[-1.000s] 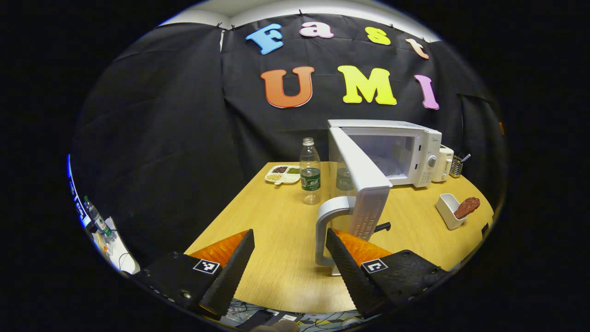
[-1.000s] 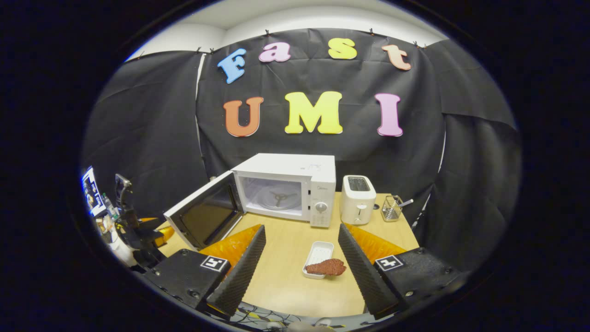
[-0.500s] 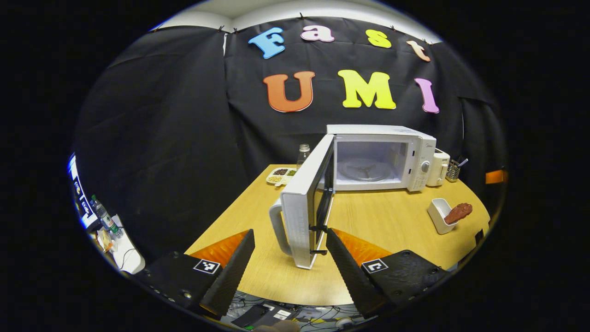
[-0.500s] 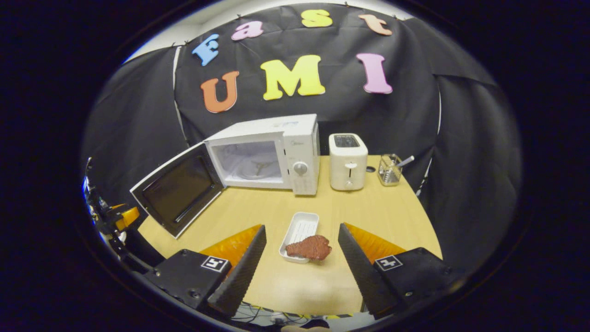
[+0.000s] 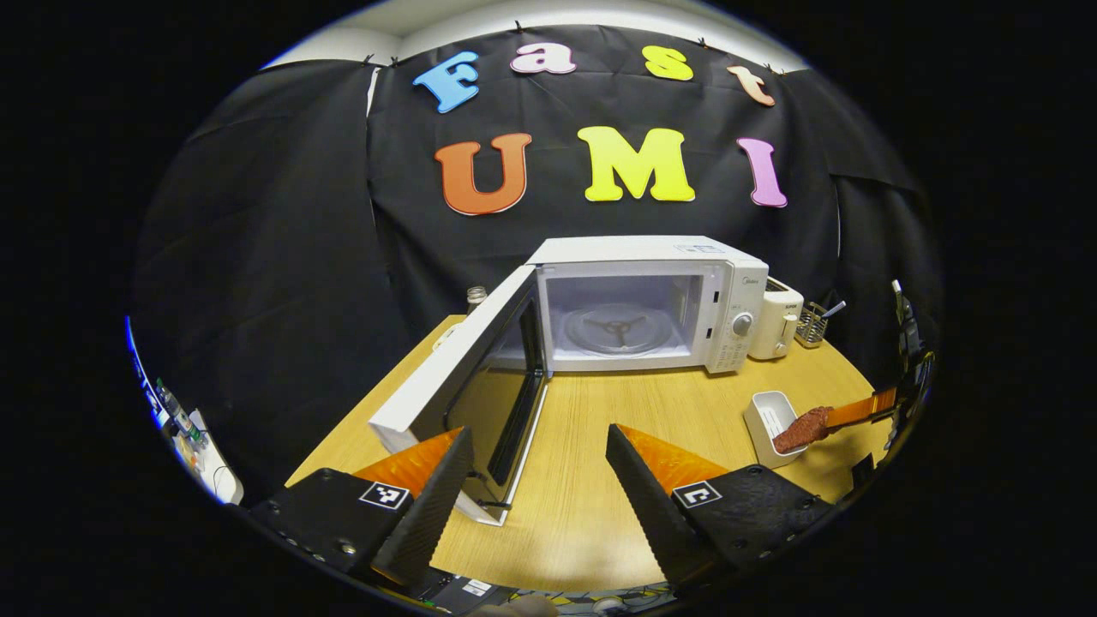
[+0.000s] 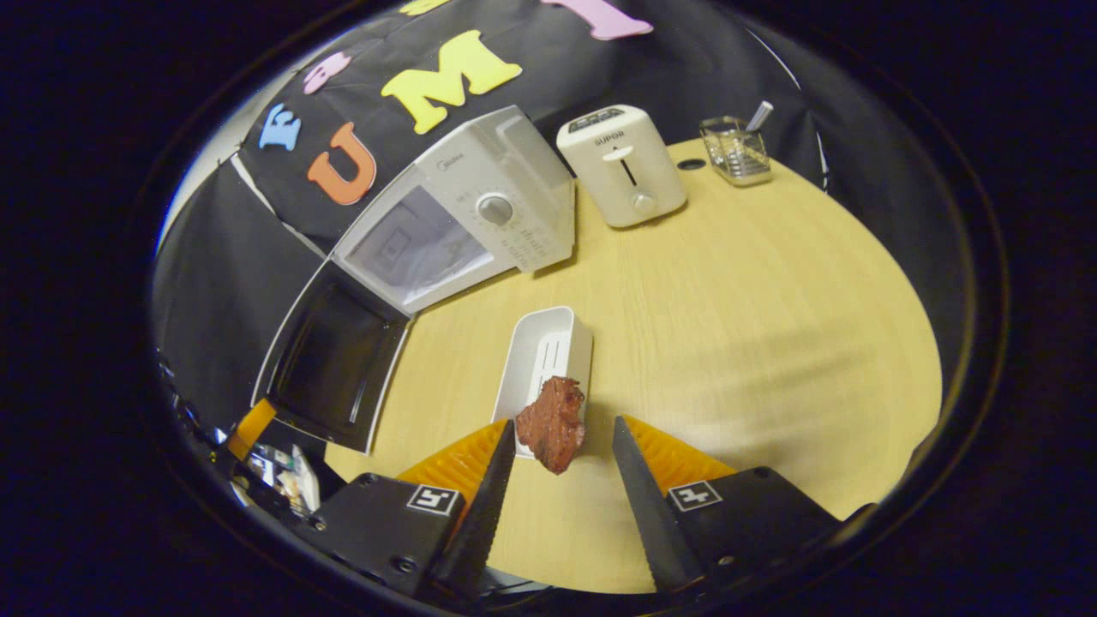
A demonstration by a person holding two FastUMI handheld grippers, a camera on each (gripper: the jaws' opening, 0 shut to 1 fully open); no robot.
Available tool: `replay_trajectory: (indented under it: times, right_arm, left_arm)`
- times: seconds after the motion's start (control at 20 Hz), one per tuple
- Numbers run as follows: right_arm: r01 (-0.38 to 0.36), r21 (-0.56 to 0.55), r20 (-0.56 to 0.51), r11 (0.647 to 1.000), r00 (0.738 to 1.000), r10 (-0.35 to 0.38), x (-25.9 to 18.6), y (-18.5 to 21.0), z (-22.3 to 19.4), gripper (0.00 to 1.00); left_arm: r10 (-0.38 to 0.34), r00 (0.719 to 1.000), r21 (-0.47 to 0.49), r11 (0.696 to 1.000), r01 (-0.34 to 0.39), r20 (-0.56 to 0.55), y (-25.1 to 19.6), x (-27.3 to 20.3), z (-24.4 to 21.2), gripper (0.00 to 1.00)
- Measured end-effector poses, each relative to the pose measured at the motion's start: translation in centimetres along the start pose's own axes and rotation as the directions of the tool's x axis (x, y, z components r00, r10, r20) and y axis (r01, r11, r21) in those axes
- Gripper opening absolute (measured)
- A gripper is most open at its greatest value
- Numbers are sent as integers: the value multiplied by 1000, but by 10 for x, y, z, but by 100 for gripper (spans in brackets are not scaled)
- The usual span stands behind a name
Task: Open the microwave oven with the left hand, put the food in, and close the microwave oven.
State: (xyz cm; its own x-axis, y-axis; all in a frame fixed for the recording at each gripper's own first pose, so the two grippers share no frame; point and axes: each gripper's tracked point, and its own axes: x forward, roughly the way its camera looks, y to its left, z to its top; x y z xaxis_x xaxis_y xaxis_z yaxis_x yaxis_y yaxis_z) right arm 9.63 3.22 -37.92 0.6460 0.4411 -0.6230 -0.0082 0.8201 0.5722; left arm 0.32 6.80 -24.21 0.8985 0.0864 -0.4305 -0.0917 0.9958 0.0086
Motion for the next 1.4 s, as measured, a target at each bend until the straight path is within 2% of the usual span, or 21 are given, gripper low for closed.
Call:
replay_trajectory:
  times: [0.05, 0.1, 0.15, 0.2, 0.25, 0.4, 0.45, 0.5, 0.55, 0.85, 1.05, 1.2, 1.4]
  right_arm:
    - [-13, 23, -9, 1000, 1000, 14, 4, -2, 4, 67]
    - [-34, 34, -26, 999, 999, 35, 7, -2, 6, 52]
    - [-57, 52, -43, 997, 997, 59, 9, -1, 6, 54]
    - [-77, 68, -57, 995, 995, 81, 12, 0, 6, 36]
    - [-100, 92, -74, 991, 992, 107, 13, 3, 6, 25]
    - [-144, 142, -133, 979, 978, 163, 16, 7, 4, 11]
    - [-146, 137, -146, 980, 975, 165, 16, 5, 5, 22]
    - [-155, 139, -159, 978, 971, 176, 16, 5, 6, 10]
    - [-160, 144, -171, 977, 968, 183, 15, 6, 6, 19]
    - [-199, 78, -171, 977, 963, 209, -8, 24, 24, 16]
    - [-251, 34, -123, 967, 959, 254, -19, 64, 53, 16]
    - [-305, 7, -71, 952, 950, 305, -24, 108, 71, 16]
    - [-330, -18, 18, 944, 944, 330, -6, 161, 92, 16]
  left_arm:
    - [1, 1000, -2, 1000, -1, -5, -7, 4, 3, 96]
    - [6, 1000, -3, 1000, -6, -5, -13, 6, 8, 96]
    - [13, 1000, 0, 1000, -13, -10, -18, 10, 10, 96]
    - [20, 1000, 3, 1000, -20, -13, -22, 14, 12, 96]
    - [30, 999, 8, 1000, -30, -18, -27, 17, 14, 96]
    - [50, 998, 24, 999, -49, -24, -36, 20, 20, 96]
    - [58, 998, 25, 998, -57, -24, -39, 21, 21, 96]
    - [64, 998, 25, 998, -64, -25, -41, 19, 22, 96]
    - [71, 997, 24, 997, -70, -26, -44, 18, 24, 96]
    - [102, 995, 14, 995, -102, -14, -59, 2, 27, 95]
    - [95, 995, 11, 995, -95, 11, -65, -12, 34, 95]
    - [80, 996, 10, 997, -81, 27, -64, -21, 39, 96]
    - [27, 999, 20, 999, -28, 36, -56, -32, 44, 95]
